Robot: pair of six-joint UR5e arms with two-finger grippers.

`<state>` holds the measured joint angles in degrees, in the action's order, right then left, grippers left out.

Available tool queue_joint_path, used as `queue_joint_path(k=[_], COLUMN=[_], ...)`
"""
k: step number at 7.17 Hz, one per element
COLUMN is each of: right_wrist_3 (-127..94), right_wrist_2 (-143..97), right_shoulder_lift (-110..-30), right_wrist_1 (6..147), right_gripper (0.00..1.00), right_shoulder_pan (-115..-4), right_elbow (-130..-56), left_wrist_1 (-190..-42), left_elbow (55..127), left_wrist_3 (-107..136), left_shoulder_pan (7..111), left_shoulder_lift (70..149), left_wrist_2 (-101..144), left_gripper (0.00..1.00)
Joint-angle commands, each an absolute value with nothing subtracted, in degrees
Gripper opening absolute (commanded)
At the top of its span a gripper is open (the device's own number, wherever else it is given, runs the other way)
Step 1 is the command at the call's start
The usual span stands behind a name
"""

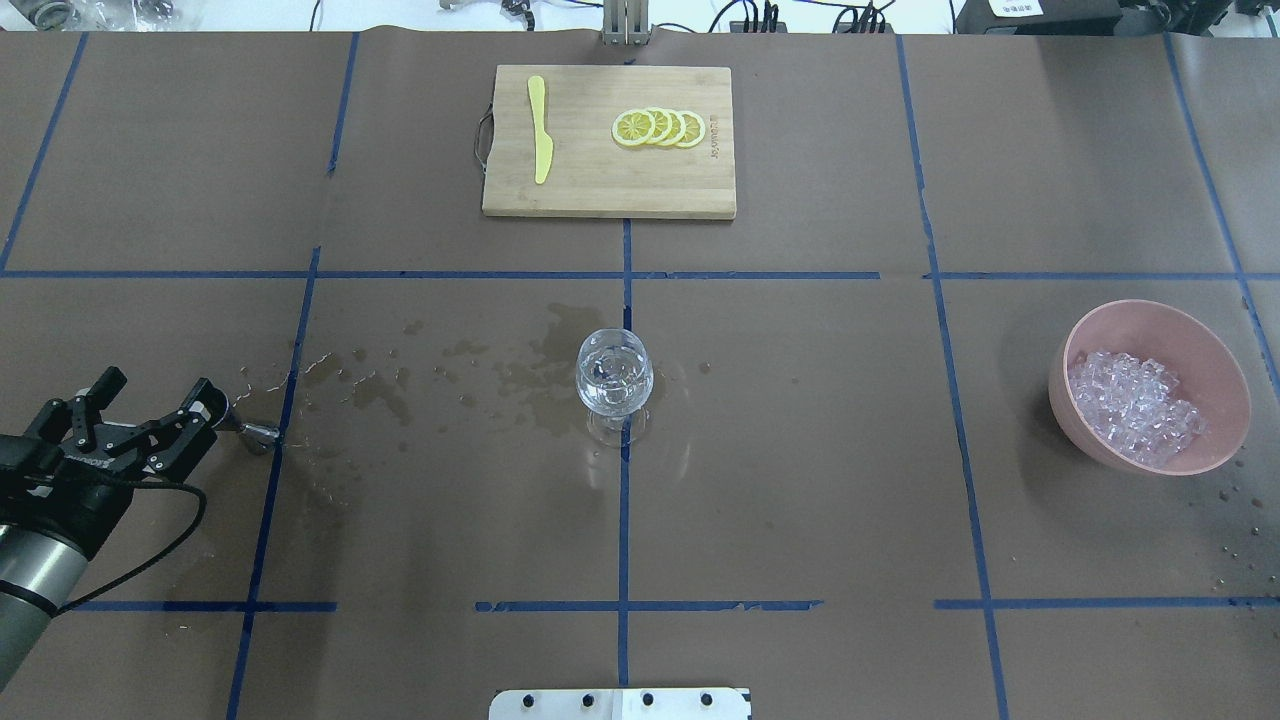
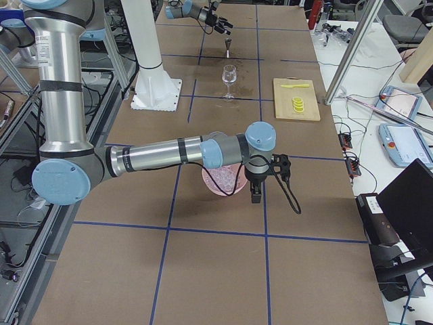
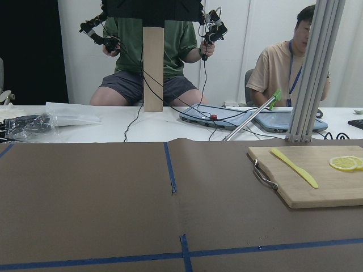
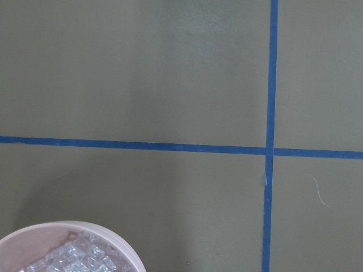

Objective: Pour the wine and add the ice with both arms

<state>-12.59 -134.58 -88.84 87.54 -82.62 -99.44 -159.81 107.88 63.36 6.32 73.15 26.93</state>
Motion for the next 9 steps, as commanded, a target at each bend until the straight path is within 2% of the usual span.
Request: queue_joint_path(k=[1,9], right_wrist_3=[-12.5,-12.6], right_wrist_2=[-134.6,-134.7], right_shoulder_lift=[-88.6,-88.6], right_wrist_1=[87.5,87.5], right_gripper=[1.0,1.0], right_shoulder_pan=[-82.6,-82.6], right_elbow=[-99.4,-99.4], left_wrist_1=[-159.9,-160.1], left_elbow=[106.0,99.4], left_wrist_3=[63.5,63.5], left_shoulder_pan=[4.9,3.3], left_shoulder_lift=[74.0,78.6], left_wrist_2=[25.6,23.9], left_gripper=[0.99,0.99])
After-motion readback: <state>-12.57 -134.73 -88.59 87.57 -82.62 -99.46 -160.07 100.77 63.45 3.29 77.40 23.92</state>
